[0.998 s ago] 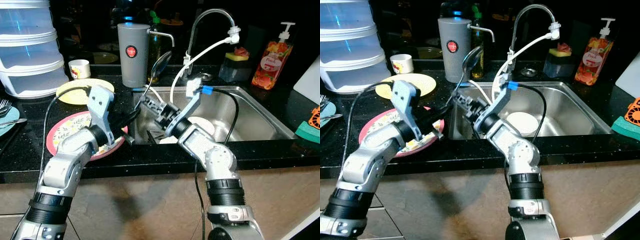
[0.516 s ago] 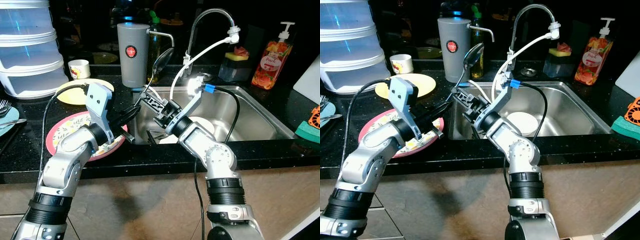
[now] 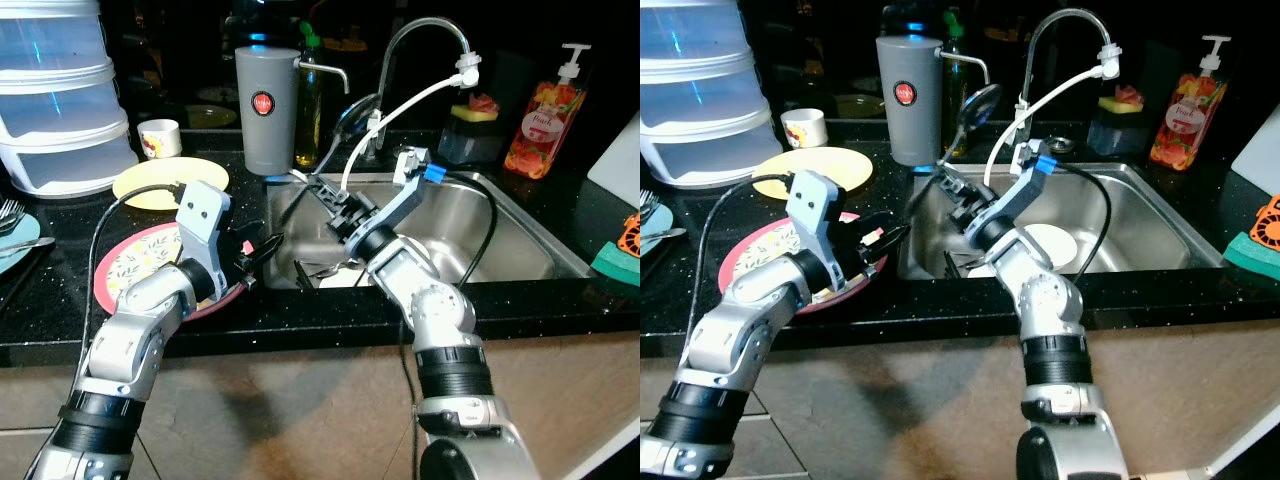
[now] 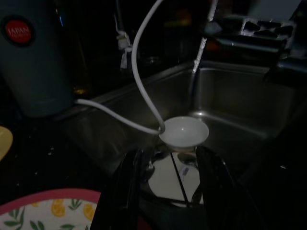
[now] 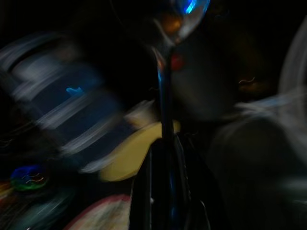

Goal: Kitchen organization

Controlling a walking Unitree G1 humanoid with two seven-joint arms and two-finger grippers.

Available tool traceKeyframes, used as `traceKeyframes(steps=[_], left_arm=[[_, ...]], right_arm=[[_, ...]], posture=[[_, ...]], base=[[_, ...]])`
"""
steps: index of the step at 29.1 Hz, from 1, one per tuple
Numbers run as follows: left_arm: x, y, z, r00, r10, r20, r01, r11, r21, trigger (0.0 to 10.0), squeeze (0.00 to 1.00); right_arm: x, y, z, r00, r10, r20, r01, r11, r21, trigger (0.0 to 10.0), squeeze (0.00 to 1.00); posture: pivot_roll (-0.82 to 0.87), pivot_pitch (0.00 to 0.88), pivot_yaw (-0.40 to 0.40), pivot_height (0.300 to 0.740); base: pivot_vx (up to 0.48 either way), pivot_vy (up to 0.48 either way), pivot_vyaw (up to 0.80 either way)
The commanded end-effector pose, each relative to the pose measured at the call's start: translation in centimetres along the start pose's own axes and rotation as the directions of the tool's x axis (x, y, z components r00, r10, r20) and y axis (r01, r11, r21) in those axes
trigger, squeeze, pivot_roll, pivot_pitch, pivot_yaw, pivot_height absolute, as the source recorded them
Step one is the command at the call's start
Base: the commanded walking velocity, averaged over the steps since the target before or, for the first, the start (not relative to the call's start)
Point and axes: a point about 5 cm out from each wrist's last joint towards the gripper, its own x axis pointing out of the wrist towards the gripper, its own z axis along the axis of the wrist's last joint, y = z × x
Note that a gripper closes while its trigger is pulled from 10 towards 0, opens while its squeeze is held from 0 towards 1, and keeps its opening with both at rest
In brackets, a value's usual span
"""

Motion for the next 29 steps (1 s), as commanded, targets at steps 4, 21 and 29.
traceKeyframes(steps=[4, 21, 29], left_arm=[[-0.5, 0.4, -0.9, 0.998, 0.007, -0.067, -0.005, 1.000, 0.030, 10.0, 0.00], [0.0, -1.8, -3.8, 0.958, -0.102, -0.269, 0.111, 0.994, 0.018, 10.0, 0.00], [0.0, -1.1, -3.9, 0.956, -0.058, -0.288, 0.075, 0.996, 0.048, 10.0, 0.00]], right_arm=[[0.0, -2.9, 0.9, 0.988, -0.143, 0.054, 0.151, 0.973, -0.174, 0.0, 0.00], [-2.5, -4.9, -7.9, 0.884, -0.145, -0.444, -0.155, 0.805, -0.572, 0.0, 0.00], [-2.7, -5.5, -8.2, 0.861, -0.166, -0.481, -0.190, 0.772, -0.606, 9.1, 0.00]], posture=[[0.07, 0.000, -0.011, 0.740], [0.07, 0.000, -0.020, 0.740], [0.07, 0.000, -0.019, 0.740]], base=[[0.000, 0.000, 0.00], [0.000, 0.000, 0.00], [0.000, 0.000, 0.00]])
